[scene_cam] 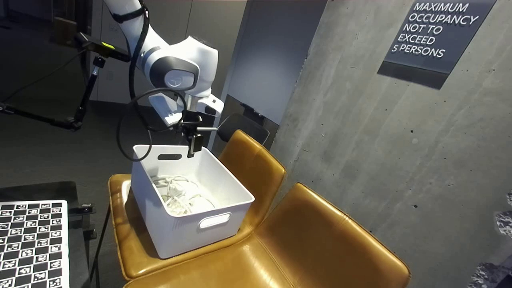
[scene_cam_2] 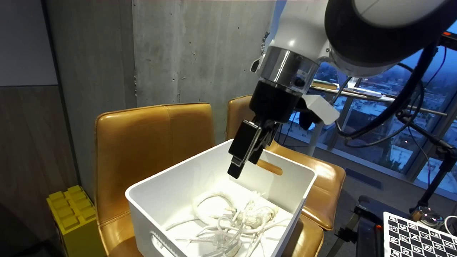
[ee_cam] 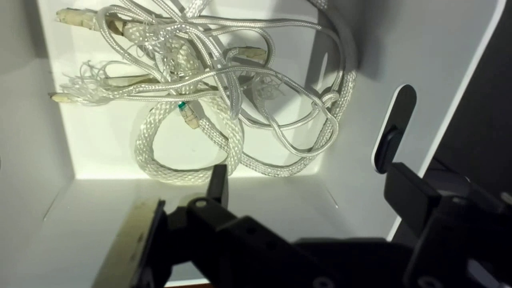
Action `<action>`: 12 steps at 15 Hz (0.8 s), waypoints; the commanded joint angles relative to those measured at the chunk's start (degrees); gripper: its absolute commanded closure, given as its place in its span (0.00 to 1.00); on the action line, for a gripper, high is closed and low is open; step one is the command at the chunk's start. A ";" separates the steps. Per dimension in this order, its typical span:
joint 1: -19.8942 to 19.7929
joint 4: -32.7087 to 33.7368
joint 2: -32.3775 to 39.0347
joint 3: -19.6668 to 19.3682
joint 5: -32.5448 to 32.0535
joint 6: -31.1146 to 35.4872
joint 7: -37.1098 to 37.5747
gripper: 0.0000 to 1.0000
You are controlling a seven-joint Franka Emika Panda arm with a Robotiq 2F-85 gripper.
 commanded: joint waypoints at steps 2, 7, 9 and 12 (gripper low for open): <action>-2.78 -0.92 -2.08 0.10 3.24 -3.92 -1.40 0.00; -7.10 -0.71 -5.33 0.50 13.23 -9.43 -7.01 0.00; -7.96 -0.55 -6.70 -0.40 15.46 -11.68 -8.63 0.00; -8.26 -1.16 -9.05 -2.45 13.87 -14.03 -8.32 0.00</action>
